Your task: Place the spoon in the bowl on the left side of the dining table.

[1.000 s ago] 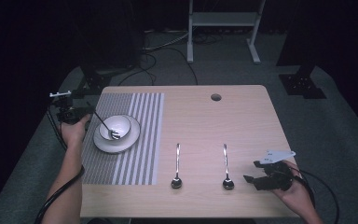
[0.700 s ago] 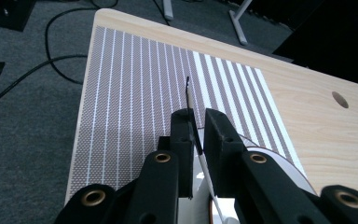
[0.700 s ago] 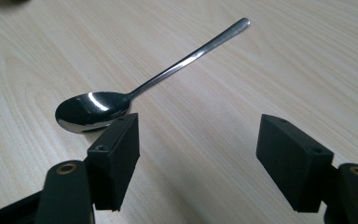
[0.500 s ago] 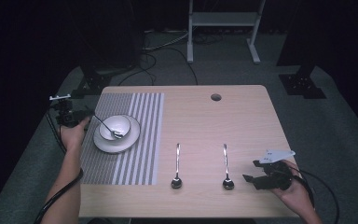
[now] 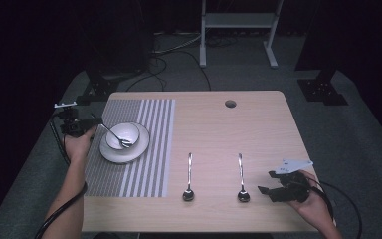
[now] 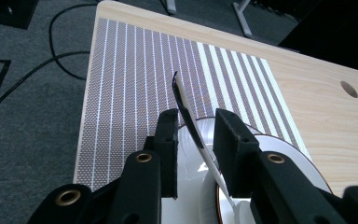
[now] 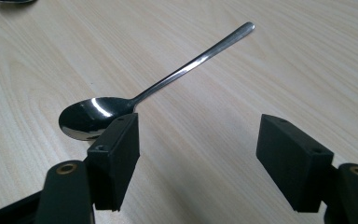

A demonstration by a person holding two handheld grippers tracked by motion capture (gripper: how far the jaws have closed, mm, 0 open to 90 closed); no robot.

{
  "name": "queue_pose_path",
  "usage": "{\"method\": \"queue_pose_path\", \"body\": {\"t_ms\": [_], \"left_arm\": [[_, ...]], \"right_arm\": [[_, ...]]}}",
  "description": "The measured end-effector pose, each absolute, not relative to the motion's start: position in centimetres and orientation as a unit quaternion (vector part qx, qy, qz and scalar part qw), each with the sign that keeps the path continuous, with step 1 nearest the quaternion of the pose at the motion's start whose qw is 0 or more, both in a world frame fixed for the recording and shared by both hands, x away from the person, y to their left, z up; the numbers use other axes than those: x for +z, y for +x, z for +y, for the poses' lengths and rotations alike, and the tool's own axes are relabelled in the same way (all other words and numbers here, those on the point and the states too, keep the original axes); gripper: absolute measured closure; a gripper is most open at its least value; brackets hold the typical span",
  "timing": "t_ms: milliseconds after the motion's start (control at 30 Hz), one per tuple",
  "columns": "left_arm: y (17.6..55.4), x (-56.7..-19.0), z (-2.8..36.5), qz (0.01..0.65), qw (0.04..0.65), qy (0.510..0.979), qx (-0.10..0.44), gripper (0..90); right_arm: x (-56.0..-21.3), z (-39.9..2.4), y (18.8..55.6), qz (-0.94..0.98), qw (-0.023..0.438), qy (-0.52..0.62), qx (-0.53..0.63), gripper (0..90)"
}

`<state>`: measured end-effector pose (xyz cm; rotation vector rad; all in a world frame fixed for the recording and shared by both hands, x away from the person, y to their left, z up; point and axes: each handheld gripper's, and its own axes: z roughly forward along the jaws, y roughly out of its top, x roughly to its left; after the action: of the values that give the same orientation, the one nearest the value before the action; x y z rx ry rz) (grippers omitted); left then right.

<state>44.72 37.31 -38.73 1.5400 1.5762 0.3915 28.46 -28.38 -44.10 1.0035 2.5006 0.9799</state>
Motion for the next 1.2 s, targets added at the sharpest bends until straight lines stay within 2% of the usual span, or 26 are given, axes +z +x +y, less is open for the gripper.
{"method": "queue_pose_path", "body": {"t_ms": [267, 300, 333, 367, 633, 1200], "left_arm": [[44.0, -38.8, 37.6, 0.636, 0.438, 0.615, 0.161, 59.0], [43.9, -38.9, 37.7, 0.636, 0.439, 0.614, 0.161, 54.0], [43.8, -38.9, 37.7, 0.637, 0.438, 0.614, 0.163, 54.0], [43.6, -38.8, 37.7, 0.637, 0.439, 0.612, 0.163, 50.2], [43.4, -39.1, 37.7, 0.634, 0.437, 0.618, 0.157, 40.1], [41.2, -39.4, 38.3, 0.626, 0.428, 0.631, 0.164, 31.6]], "right_arm": [[-44.2, -28.6, 28.5, 0.862, 0.134, 0.348, 0.343, 28.9], [-44.2, -28.7, 28.5, 0.863, 0.135, 0.347, 0.342, 28.8], [-44.2, -28.7, 28.5, 0.863, 0.135, 0.347, 0.342, 28.8], [-44.3, -28.7, 28.4, 0.863, 0.133, 0.348, 0.342, 28.8], [-44.2, -28.9, 28.4, 0.861, 0.135, 0.354, 0.34, 28.8], [-44.2, -29.0, 28.3, 0.86, 0.132, 0.357, 0.34, 28.3]]}}
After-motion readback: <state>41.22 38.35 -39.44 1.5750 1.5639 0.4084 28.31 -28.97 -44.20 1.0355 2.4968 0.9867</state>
